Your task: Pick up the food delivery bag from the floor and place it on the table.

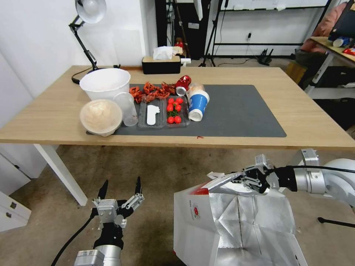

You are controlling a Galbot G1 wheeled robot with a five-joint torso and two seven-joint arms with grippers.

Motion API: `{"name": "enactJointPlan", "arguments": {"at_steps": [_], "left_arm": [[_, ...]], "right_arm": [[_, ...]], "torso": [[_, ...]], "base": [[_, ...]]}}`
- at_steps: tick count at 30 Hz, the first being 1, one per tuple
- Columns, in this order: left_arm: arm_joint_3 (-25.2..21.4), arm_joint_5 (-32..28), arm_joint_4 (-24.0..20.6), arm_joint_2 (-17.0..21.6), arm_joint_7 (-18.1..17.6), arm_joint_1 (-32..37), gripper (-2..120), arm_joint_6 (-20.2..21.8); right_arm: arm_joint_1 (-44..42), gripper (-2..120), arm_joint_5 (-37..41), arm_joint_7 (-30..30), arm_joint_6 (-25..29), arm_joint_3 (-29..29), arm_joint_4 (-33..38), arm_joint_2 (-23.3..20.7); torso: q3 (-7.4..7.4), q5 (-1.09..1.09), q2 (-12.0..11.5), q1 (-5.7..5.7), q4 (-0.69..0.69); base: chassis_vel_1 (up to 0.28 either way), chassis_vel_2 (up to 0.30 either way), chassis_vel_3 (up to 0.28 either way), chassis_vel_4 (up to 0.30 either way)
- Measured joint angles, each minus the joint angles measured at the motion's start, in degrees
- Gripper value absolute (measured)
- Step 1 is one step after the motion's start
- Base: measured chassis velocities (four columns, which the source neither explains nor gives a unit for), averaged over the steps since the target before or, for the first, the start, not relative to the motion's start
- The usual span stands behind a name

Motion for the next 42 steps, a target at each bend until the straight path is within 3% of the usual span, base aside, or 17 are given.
{"name": "enactJointPlan", "arguments": {"at_steps": [42], "left_arm": [[0.3, 1.1, 0.1, -0.4, -0.2, 0.5, 100, 0.0]], "right_arm": [[-0.3, 0, -0.5, -0.2, 0.3, 0.0, 0.1, 0.3]], "torso": [[6.19, 0.00, 10.8, 4.62, 0.00]], "base": [[0.000, 0.000, 0.000, 0.000]]}}
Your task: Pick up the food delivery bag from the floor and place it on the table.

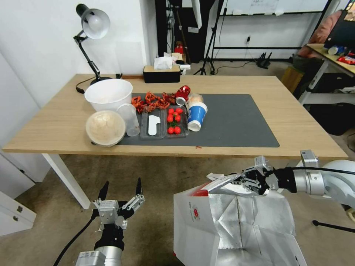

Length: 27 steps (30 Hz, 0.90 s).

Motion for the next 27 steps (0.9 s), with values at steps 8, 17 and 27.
{"name": "enactJointPlan", "arguments": {"at_steps": [8, 17, 27], "left_arm": [[0.0, 0.0, 0.0, 0.0, 0.0, 0.1, 100, -0.1], [0.0, 0.2, -0.1, 0.0, 0.2, 0.3, 100, -0.2], [0.0, 0.1, 0.0, 0.0, 0.4, 0.3, 100, -1.2]], "right_arm": [[-0.1, 0, -0.1, 0.0, 0.0, 0.0, 0.0, 0.1], [-0.1, 0, -0.1, -0.1, 0.1, 0.0, 0.1, 0.1], [-0.2, 0, -0.2, -0.1, 0.1, 0.0, 0.1, 0.2]], "torso": [[1.19, 0.00, 2.1, 0.87, 0.00], [2.61, 0.00, 4.7, 2.04, 0.00], [4.16, 0.00, 7.4, 3.26, 0.00]], "base": [[0.000, 0.000, 0.000, 0.000], [0.000, 0.000, 0.000, 0.000], [0.000, 0.000, 0.000, 0.000]]}}
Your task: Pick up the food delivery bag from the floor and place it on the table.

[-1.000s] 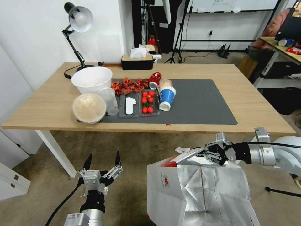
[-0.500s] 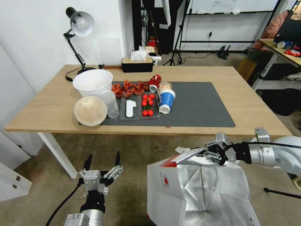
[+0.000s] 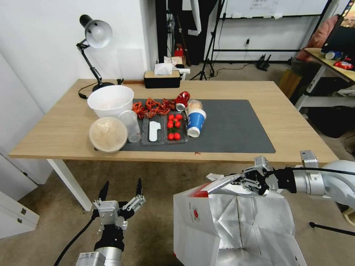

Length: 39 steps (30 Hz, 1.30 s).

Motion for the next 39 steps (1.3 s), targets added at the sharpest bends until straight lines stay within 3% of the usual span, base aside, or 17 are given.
{"name": "enactJointPlan", "arguments": {"at_steps": [6, 27, 39], "left_arm": [[-0.2, -0.5, 0.0, 0.4, 2.0, 1.2, 100, -0.7], [-0.5, -0.5, 0.6, 0.9, 2.1, 1.2, 100, -1.7], [-0.4, 0.1, 0.3, 0.1, 1.6, 1.6, 100, -3.0]], "right_arm": [[-0.7, 0, -0.2, 0.4, 0.0, 0.0, 0.2, 0.2], [-3.1, 0, -0.1, 1.5, 1.0, 1.7, 1.5, 0.8], [-2.9, 0, 6.8, 1.0, 1.2, 7.7, 2.0, 0.4]], "torso": [[0.52, 0.00, 1.1, 0.53, 0.00], [0.29, 0.00, 0.7, 0.39, 0.00], [0.19, 0.00, 0.5, 0.30, 0.00]], "base": [[0.000, 0.000, 0.000, 0.000], [0.000, 0.000, 0.000, 0.000], [0.000, 0.000, 0.000, 0.000]]}}
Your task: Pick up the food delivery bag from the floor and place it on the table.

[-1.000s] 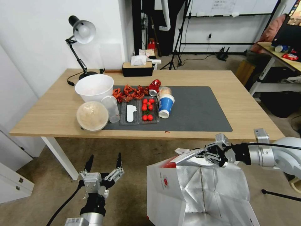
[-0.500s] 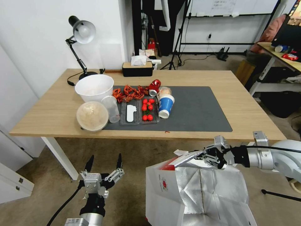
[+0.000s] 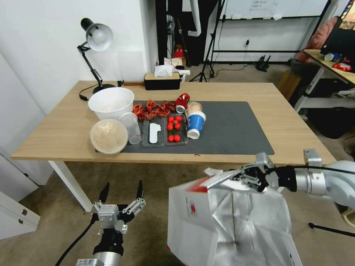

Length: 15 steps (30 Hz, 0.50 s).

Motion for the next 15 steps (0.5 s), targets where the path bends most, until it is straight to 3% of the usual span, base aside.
{"name": "enactJointPlan", "arguments": {"at_steps": [15], "left_arm": [[0.1, 0.1, -0.6, -0.1, -0.3, 0.3, 100, -0.1]], "right_arm": [[0.8, 0, 21.0, 2.6, -4.2, 9.0, 3.2, -2.3]], "torso": [[-0.07, 0.00, -0.1, -0.06, 0.00]], "base": [[0.000, 0.000, 0.000, 0.000]]}}
